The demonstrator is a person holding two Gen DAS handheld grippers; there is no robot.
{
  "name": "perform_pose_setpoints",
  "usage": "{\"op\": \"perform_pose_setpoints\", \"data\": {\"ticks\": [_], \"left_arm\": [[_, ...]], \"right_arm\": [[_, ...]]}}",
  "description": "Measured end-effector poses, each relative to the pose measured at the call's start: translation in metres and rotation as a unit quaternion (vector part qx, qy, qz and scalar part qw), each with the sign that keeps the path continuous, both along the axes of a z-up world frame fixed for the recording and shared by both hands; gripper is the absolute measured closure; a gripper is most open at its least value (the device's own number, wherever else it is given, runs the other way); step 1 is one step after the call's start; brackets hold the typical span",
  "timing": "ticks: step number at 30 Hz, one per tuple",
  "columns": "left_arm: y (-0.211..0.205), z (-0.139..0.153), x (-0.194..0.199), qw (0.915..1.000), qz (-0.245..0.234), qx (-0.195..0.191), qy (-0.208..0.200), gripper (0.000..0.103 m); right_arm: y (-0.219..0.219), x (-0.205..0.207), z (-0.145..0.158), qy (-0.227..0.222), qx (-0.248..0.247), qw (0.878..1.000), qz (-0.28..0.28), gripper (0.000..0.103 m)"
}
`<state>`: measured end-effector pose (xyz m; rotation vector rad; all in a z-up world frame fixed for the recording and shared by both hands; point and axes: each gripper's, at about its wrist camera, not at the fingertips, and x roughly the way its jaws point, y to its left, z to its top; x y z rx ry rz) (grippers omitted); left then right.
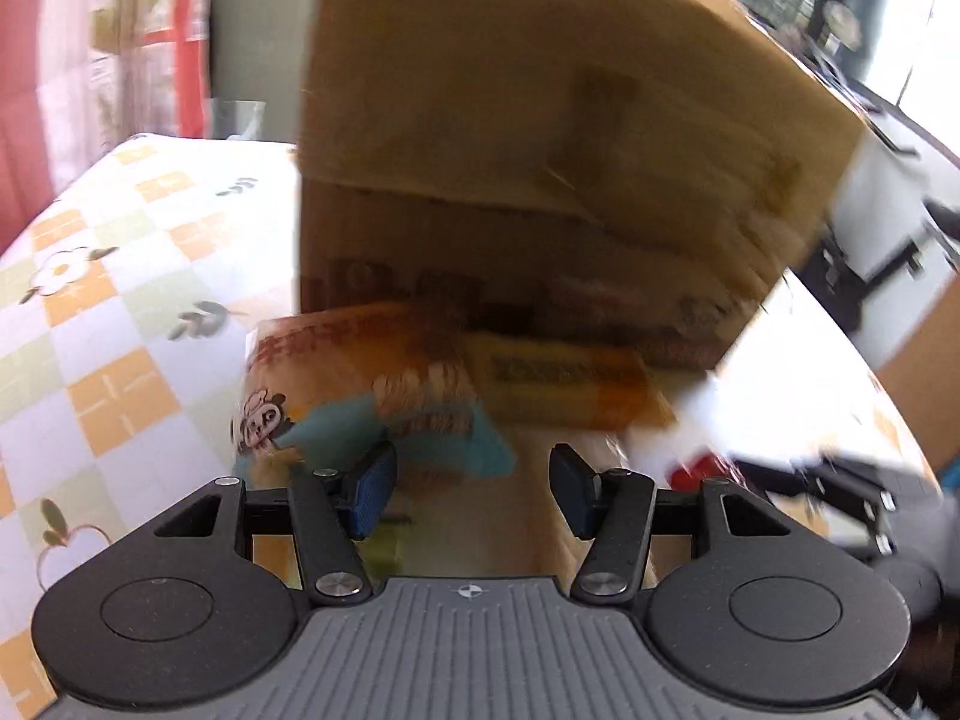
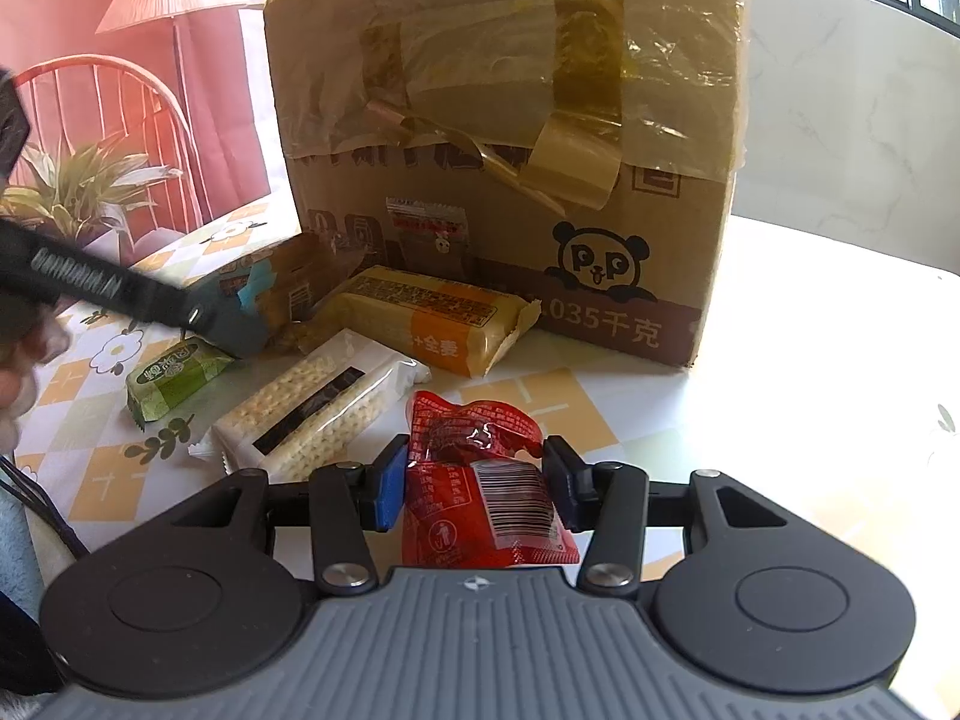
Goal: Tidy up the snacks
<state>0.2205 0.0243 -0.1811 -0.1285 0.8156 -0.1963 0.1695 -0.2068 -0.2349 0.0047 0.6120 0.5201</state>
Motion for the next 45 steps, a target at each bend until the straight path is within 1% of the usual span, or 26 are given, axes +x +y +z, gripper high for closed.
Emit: {"op": "perform_pose_setpoints", "data": {"ticks": [3, 6, 8, 10, 11, 12, 13, 15, 18, 21, 25, 31, 38, 41, 43, 45], "left_arm": [[0.012, 0.002, 0.004, 0.9988, 0.04, 0.021, -0.018, 0.044], [0.026, 0.0, 0.008, 0.9978, 0.062, 0.018, -0.012, 0.044], [0.029, 0.003, 0.006, 0.9979, 0.063, 0.014, -0.013, 0.046], [0.026, 0.008, 0.004, 0.9989, 0.04, 0.005, -0.021, 0.047], [0.022, 0.01, 0.002, 0.9995, 0.02, 0.001, -0.025, 0.052], [0.02, 0.011, 0.002, 0.9997, 0.001, -0.001, -0.025, 0.054], [0.014, 0.012, 0.002, 0.9995, -0.018, 0.001, -0.027, 0.056], [0.002, 0.013, 0.004, 0.9981, -0.049, 0.014, -0.036, 0.056], [-0.011, 0.008, 0.011, 0.9966, -0.068, 0.027, -0.038, 0.059], [-0.018, 0.0, 0.02, 0.9958, -0.076, 0.033, -0.039, 0.063], [-0.024, -0.012, 0.033, 0.9951, -0.083, 0.05, -0.02, 0.064], [-0.016, -0.016, 0.03, 0.996, -0.087, 0.021, -0.009, 0.064], [-0.021, -0.027, 0.023, 0.9952, -0.094, 0.021, 0.014, 0.064], [-0.022, -0.027, 0.021, 0.9953, -0.093, 0.008, 0.024, 0.064], [-0.022, -0.027, 0.019, 0.9956, -0.09, 0.004, 0.023, 0.064], [-0.022, -0.025, 0.019, 0.9963, -0.084, 0.012, 0.013, 0.064]], "right_arm": [[-0.001, 0.0, 0.0, 0.001, 0.002, 1.0, 0.0, 0.054], [-0.001, 0.001, -0.001, 0.003, 0.005, 1.0, 0.001, 0.054], [-0.001, 0.001, -0.001, 0.004, 0.006, 1.0, 0.001, 0.054], [-0.002, 0.0, 0.0, 0.005, 0.008, 1.0, 0.0, 0.054], [-0.002, 0.001, 0.0, 0.005, 0.01, 1.0, 0.0, 0.054], [-0.003, 0.001, 0.0, 0.006, 0.011, 1.0, 0.0, 0.054], [-0.002, 0.001, 0.0, 0.007, 0.012, 1.0, 0.0, 0.054], [-0.002, 0.001, 0.0, 0.007, 0.012, 1.0, 0.0, 0.054], [-0.003, 0.001, 0.0, 0.008, 0.014, 1.0, 0.0, 0.054], [-0.003, 0.0, 0.0, 0.008, 0.015, 1.0, -0.001, 0.054], [-0.004, 0.0, 0.0, 0.008, 0.018, 1.0, -0.003, 0.054], [-0.003, 0.001, 0.0, 0.01, 0.018, 1.0, -0.001, 0.054], [-0.003, 0.001, 0.0, 0.011, 0.019, 1.0, -0.001, 0.054], [-0.004, 0.0, 0.0, 0.011, 0.019, 1.0, -0.001, 0.054], [-0.004, 0.0, 0.0, 0.011, 0.019, 1.0, -0.001, 0.054], [-0.003, 0.0, 0.0, 0.011, 0.02, 1.0, -0.001, 0.054]]}}
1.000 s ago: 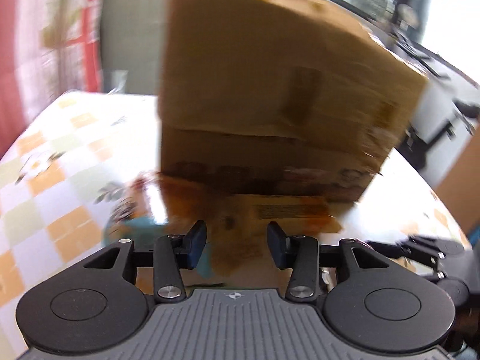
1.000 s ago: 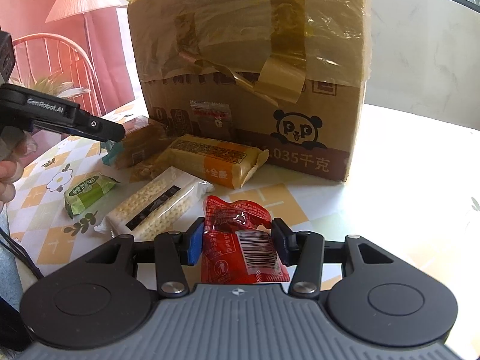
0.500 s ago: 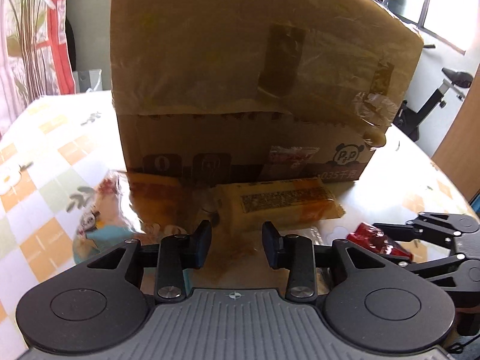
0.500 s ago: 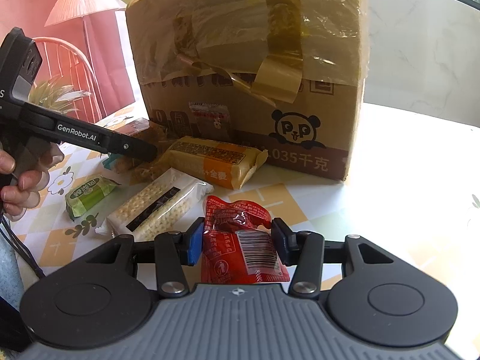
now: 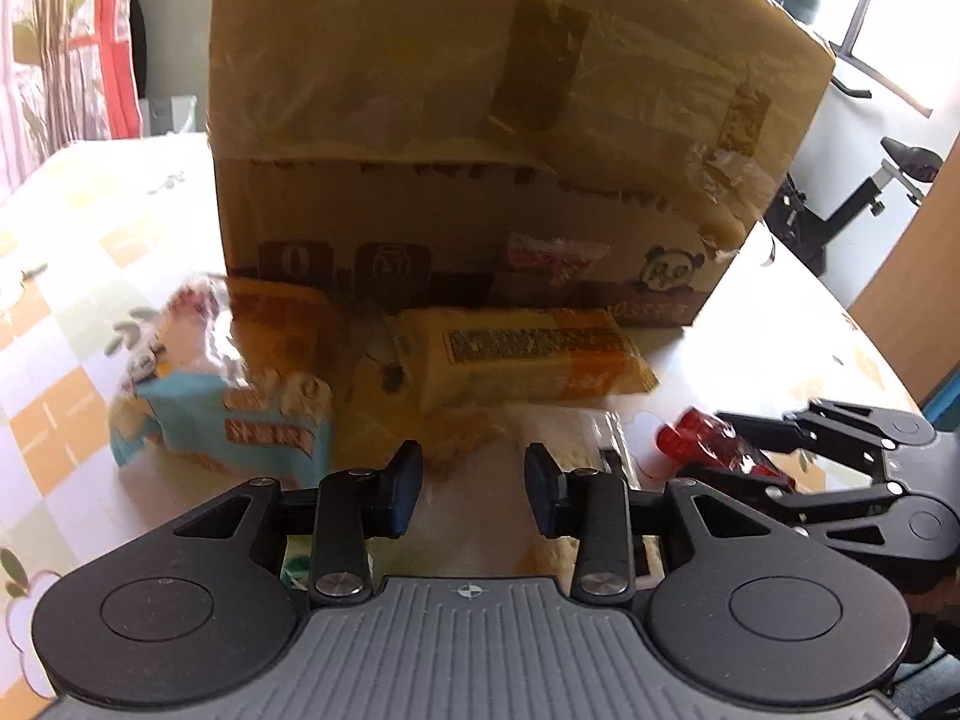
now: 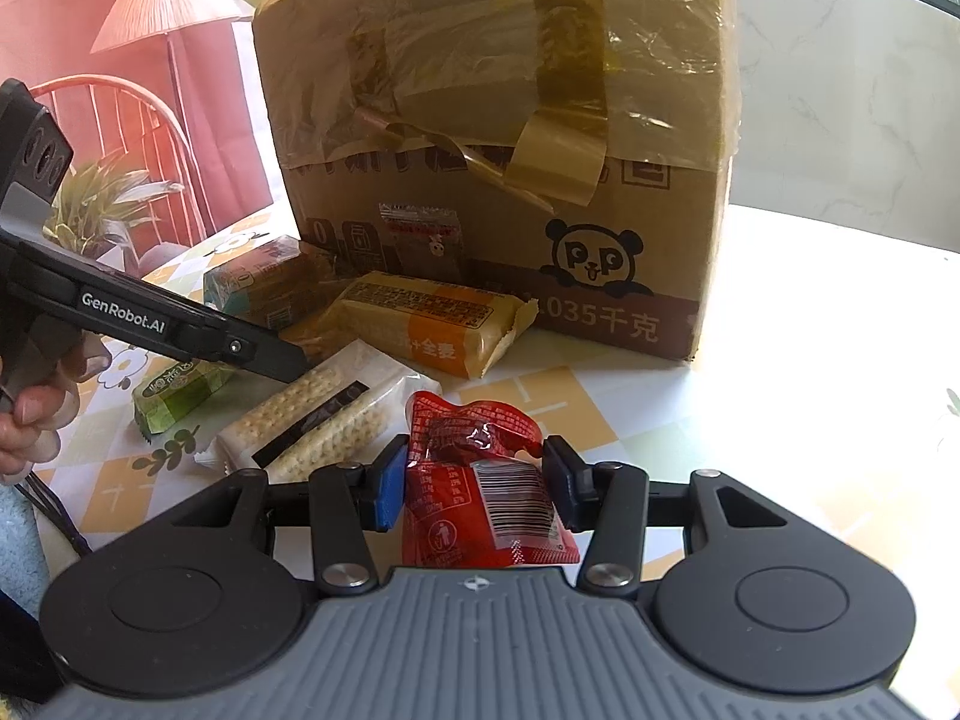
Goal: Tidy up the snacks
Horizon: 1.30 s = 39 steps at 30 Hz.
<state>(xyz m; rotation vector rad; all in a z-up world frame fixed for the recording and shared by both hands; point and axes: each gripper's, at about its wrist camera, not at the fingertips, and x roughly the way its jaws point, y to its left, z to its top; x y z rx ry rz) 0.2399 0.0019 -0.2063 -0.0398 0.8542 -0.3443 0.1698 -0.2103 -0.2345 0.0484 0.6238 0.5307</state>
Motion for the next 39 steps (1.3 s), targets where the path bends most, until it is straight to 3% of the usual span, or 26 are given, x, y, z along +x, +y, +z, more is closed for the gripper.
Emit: {"op": "perform_pose_setpoints", "data": {"ticks": [8, 13, 17, 31, 34, 39], "left_arm": [[-0.007, -0.004, 0.014, 0.9994, -0.016, 0.031, -0.004, 0.064], [-0.018, -0.01, 0.003, 0.9982, -0.014, 0.057, -0.013, 0.064], [-0.025, -0.016, -0.005, 0.9957, -0.002, 0.086, -0.035, 0.072], [-0.038, -0.019, 0.004, 0.9955, -0.004, 0.084, -0.042, 0.073], [-0.037, -0.019, 0.001, 0.9964, -0.013, 0.073, -0.041, 0.085], [-0.034, -0.018, -0.011, 0.9967, -0.007, 0.066, -0.047, 0.085]], "right_arm": [[0.0, -0.001, 0.0, 0.001, 0.001, 1.0, 0.0, 0.054], [-0.001, -0.001, 0.0, 0.002, 0.004, 1.0, 0.0, 0.054], [-0.001, 0.0, 0.0, 0.002, 0.003, 1.0, 0.001, 0.053], [-0.003, 0.0, 0.0, 0.005, 0.011, 1.0, 0.001, 0.053], [-0.002, 0.0, 0.0, 0.005, 0.011, 1.0, 0.001, 0.053], [-0.003, -0.001, 0.0, 0.006, 0.012, 1.0, 0.001, 0.053]]}}
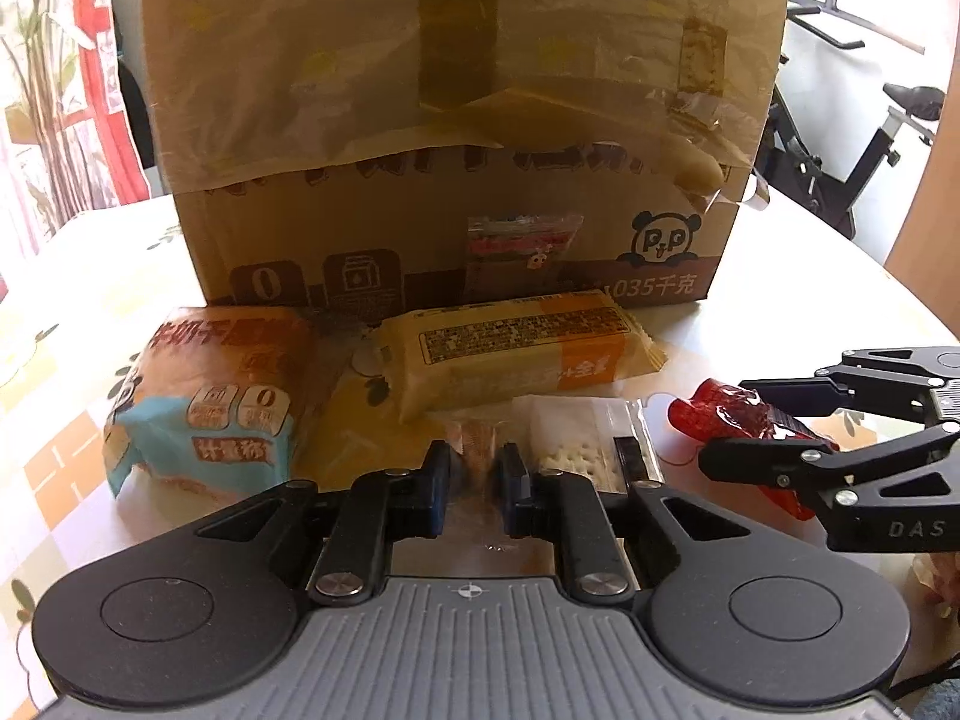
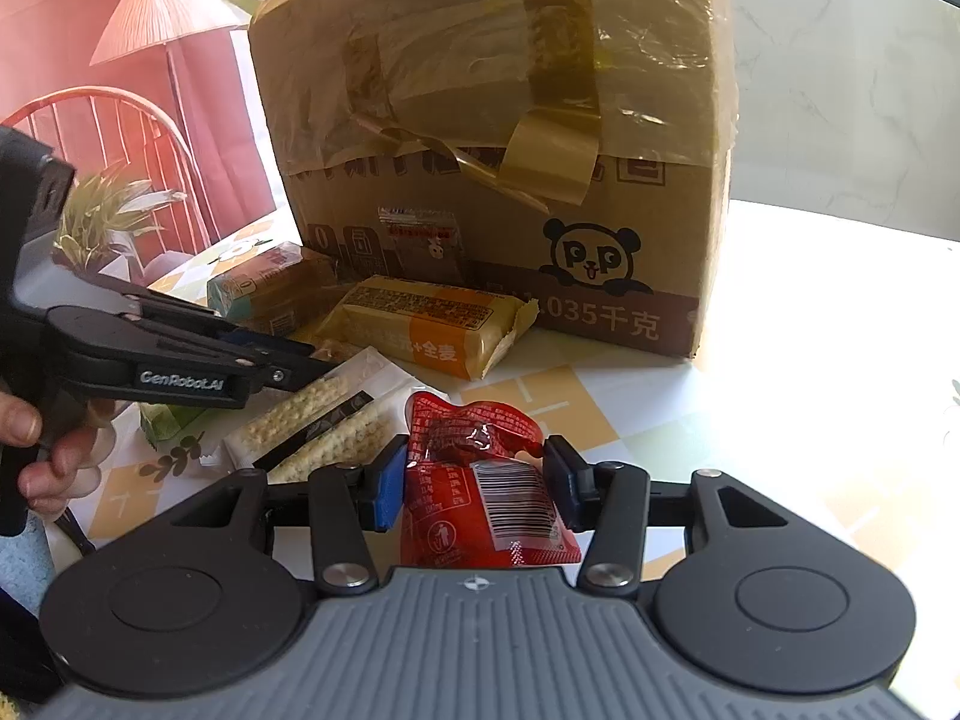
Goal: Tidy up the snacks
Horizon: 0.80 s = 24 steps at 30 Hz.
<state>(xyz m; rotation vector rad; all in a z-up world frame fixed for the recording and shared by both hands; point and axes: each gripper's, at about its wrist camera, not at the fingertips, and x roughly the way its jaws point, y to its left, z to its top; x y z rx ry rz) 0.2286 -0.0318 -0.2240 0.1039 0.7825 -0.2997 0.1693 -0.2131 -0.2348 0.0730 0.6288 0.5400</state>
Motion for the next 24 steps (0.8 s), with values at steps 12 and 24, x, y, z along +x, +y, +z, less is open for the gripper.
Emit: {"op": "perform_pose_setpoints", "data": {"ticks": [12, 24], "left_arm": [[0.009, 0.009, -0.014, 0.9998, 0.009, -0.019, -0.003, 0.085], [0.017, 0.042, -0.027, 0.9986, 0.007, -0.022, -0.046, 0.085]], "right_arm": [[0.0, 0.0, 0.001, 0.0, -0.001, 1.0, 0.004, 0.053], [-0.01, -0.008, 0.013, -0.018, 0.012, 1.0, 0.0, 0.053]]}}
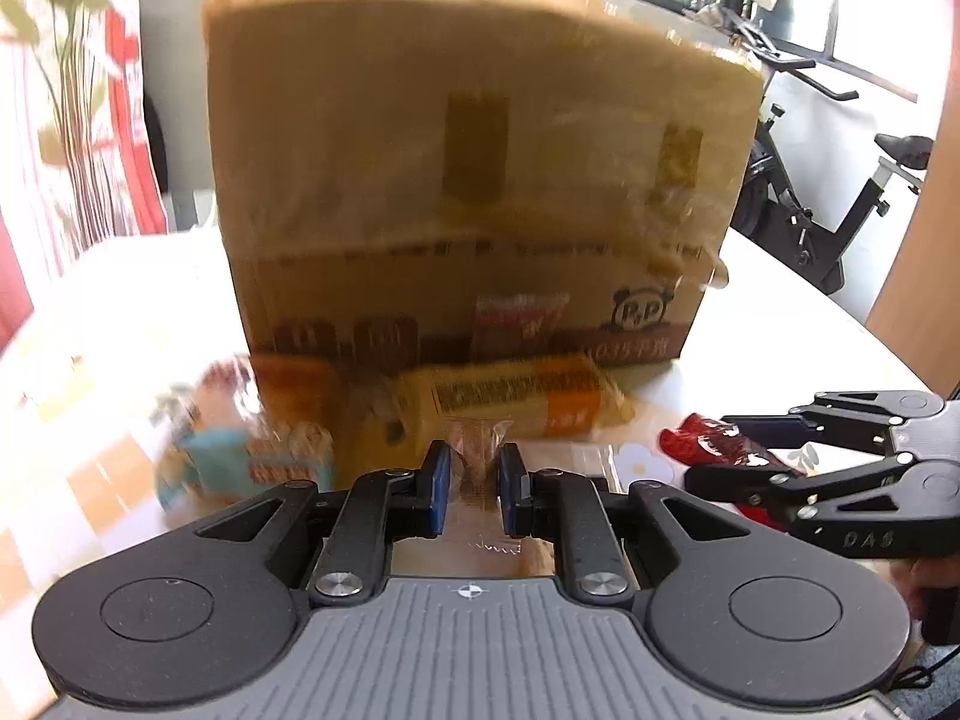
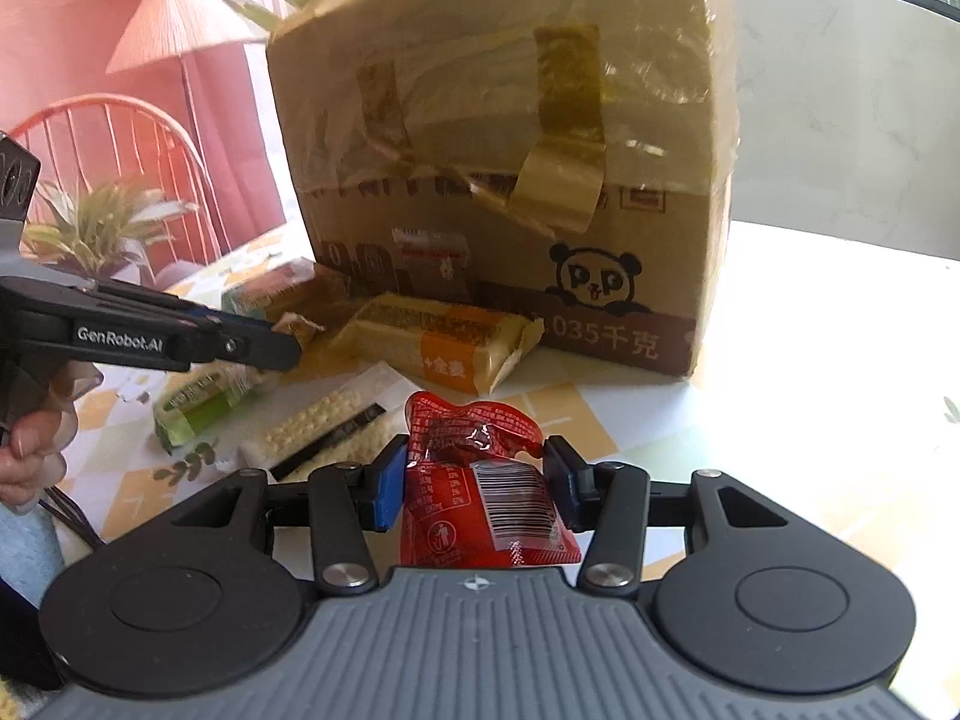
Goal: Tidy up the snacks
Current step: 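Carry the red packet to the floor box and open the right gripper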
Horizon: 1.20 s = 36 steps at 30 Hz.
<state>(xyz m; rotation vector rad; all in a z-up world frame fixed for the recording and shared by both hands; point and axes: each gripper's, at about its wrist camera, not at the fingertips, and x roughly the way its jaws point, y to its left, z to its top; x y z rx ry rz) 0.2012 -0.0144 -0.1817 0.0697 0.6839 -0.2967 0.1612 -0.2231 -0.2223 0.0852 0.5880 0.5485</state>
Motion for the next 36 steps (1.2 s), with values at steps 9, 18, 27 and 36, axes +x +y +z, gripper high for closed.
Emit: {"op": "perform_pose_setpoints", "data": {"ticks": [9, 18, 27, 36], "left_arm": [[0.015, 0.076, 0.006, 0.9954, -0.008, -0.033, -0.09, 0.085], [0.021, 0.162, 0.05, 0.9811, -0.013, -0.066, -0.182, 0.085], [0.004, 0.153, 0.123, 0.9916, 0.001, -0.036, -0.124, 0.084], [0.027, 0.153, 0.109, 0.9912, 0.009, -0.035, -0.127, 0.054]], "right_arm": [[-0.021, 0.001, 0.089, -0.116, 0.028, 0.993, 0.004, 0.053], [-0.011, 0.062, 0.179, -0.202, 0.036, 0.979, -0.008, 0.053], [0.004, 0.138, 0.175, -0.118, 0.02, 0.991, -0.065, 0.048], [-0.01, 0.123, 0.173, -0.101, 0.033, 0.991, -0.077, 0.035]]}}
